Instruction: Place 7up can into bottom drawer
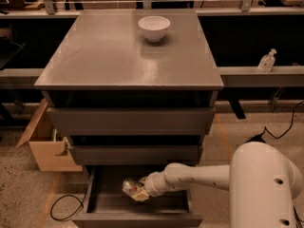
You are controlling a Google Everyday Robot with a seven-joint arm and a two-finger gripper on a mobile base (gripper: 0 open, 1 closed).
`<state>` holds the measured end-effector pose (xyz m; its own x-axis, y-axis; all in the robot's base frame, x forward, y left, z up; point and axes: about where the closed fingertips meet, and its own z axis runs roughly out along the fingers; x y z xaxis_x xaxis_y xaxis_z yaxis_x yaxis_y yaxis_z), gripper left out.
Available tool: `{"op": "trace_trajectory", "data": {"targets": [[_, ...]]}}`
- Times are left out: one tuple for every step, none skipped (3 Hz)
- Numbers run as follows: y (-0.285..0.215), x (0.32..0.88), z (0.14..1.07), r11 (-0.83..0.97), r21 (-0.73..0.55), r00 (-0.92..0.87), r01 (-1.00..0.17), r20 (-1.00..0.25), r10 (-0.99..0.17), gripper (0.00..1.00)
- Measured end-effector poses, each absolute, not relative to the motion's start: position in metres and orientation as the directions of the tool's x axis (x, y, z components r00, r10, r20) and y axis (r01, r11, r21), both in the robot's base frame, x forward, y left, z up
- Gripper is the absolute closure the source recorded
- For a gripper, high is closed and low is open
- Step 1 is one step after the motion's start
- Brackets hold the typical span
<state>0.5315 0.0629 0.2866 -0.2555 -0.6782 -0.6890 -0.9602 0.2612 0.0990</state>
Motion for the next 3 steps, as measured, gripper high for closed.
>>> {"op": "trace_trajectory", "data": {"targets": [[0.064,0.531,0.285,0.263,0.097,-0.257,-0.960,-0.686,-0.681,1.00],[0.069,0.531,0.275,0.273,0.090,-0.261,-0.958,-0.672,-0.693,1.00],[0.071,0.537,0.254,0.289,0.090,-0.274,-0.953,-0.659,-0.701,1.00]]}}
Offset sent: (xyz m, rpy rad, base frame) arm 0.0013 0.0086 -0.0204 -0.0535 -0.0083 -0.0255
